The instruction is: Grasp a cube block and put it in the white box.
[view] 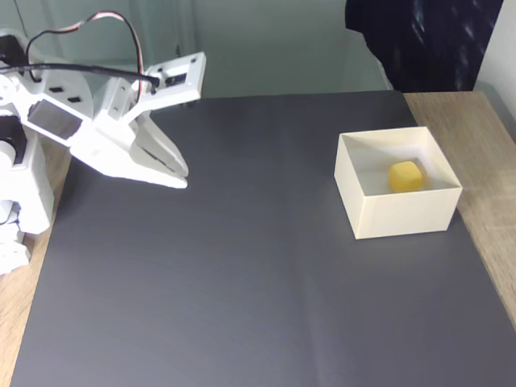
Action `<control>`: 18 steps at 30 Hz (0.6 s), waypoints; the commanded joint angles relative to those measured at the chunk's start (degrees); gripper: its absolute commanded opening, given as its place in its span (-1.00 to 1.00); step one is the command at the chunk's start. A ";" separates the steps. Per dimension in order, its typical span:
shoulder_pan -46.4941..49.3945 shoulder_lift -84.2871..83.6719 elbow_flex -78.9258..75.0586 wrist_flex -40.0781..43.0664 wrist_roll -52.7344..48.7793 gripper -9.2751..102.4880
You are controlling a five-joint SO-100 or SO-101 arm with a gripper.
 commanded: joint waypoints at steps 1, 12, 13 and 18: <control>0.53 3.08 1.67 -0.70 -0.70 -0.75; 1.14 13.62 8.09 5.71 -0.79 -0.73; 1.14 13.62 8.44 5.45 -0.79 -0.73; 1.23 13.62 9.76 5.45 -0.79 -0.73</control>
